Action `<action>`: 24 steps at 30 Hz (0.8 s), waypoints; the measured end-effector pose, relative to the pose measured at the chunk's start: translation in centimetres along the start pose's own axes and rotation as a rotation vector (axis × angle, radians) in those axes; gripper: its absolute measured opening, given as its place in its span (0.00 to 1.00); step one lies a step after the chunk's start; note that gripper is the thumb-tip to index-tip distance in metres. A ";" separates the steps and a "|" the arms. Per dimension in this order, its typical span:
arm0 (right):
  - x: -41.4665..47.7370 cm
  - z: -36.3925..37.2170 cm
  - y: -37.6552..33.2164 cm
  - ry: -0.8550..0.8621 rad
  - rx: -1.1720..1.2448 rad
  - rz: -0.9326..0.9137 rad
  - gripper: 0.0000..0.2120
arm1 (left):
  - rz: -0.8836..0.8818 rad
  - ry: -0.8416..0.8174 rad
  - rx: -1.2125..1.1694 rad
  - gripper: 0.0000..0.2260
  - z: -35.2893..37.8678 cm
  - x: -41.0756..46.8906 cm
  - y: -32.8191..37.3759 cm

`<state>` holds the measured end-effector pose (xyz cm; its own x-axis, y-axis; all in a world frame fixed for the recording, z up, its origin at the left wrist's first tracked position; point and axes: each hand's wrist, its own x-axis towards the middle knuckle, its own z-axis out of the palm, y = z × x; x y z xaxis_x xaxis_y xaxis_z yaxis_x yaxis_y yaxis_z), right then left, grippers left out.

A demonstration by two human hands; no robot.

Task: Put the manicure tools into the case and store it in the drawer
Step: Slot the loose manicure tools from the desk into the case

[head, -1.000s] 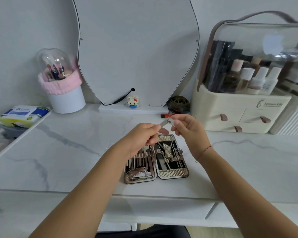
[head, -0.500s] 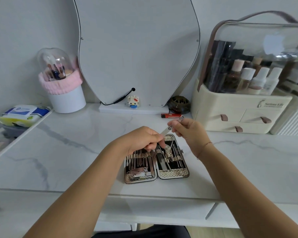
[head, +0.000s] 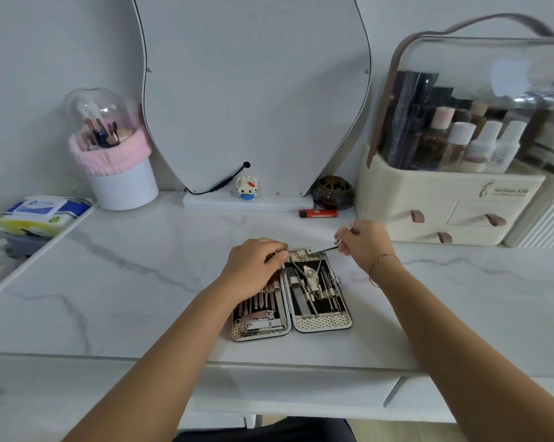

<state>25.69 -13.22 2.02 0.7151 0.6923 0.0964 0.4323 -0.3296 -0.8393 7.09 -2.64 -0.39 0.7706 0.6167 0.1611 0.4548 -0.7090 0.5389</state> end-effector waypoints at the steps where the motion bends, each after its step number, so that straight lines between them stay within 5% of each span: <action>1: 0.0 0.0 -0.1 -0.006 -0.035 -0.012 0.11 | 0.004 0.014 0.005 0.17 0.1 0.0 -0.1; 24: 0.7 -0.1 -0.4 -0.225 -0.183 -0.134 0.11 | -0.057 0.027 -0.104 0.22 0.4 0.0 -0.7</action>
<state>26.05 -12.72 2.47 0.5147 0.8551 0.0620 0.6209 -0.3219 -0.7147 7.00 -2.32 -1.10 0.7321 0.6647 0.1492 0.4474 -0.6343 0.6304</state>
